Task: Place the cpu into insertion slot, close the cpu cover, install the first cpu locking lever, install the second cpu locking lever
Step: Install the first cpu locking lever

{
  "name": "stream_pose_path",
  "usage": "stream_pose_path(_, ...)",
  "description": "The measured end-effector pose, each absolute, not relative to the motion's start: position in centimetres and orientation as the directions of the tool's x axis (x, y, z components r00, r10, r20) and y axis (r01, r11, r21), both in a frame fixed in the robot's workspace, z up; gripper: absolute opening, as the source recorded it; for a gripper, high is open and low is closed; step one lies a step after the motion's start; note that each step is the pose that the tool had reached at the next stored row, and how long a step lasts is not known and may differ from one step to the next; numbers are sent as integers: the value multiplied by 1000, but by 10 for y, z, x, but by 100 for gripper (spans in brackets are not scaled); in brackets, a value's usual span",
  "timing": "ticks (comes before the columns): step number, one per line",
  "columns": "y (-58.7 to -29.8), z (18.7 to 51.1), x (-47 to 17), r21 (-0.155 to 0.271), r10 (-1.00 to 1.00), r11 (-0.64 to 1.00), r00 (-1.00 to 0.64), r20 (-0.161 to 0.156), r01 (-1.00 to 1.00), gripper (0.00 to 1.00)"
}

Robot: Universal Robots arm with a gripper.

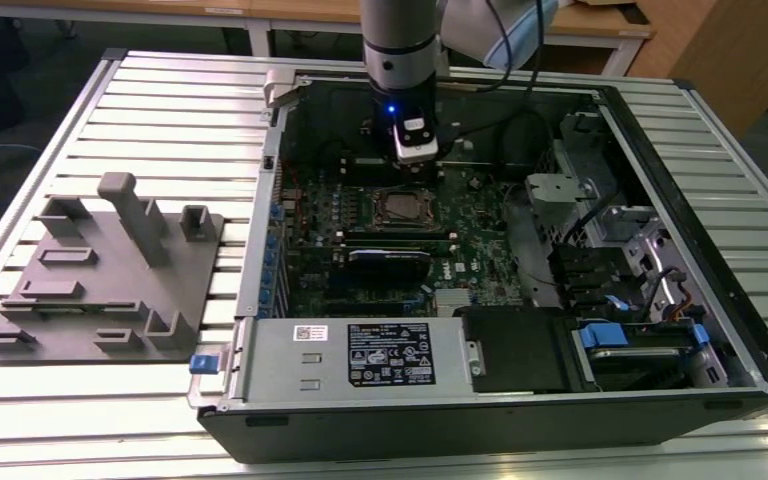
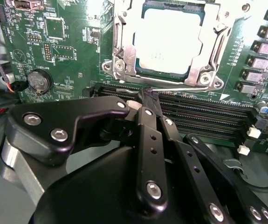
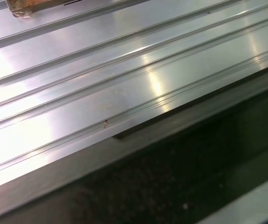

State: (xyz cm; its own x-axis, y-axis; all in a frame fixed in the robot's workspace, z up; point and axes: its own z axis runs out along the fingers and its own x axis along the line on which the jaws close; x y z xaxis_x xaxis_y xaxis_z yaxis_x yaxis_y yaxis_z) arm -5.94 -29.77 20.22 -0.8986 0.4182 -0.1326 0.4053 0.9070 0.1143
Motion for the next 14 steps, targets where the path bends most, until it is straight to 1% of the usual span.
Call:
stream_pose_path(9,-298,199,-59,100,416,909,-899,-139,405,11)
stream_pose_path(14,-298,199,-59,99,416,909,-899,-140,405,11)
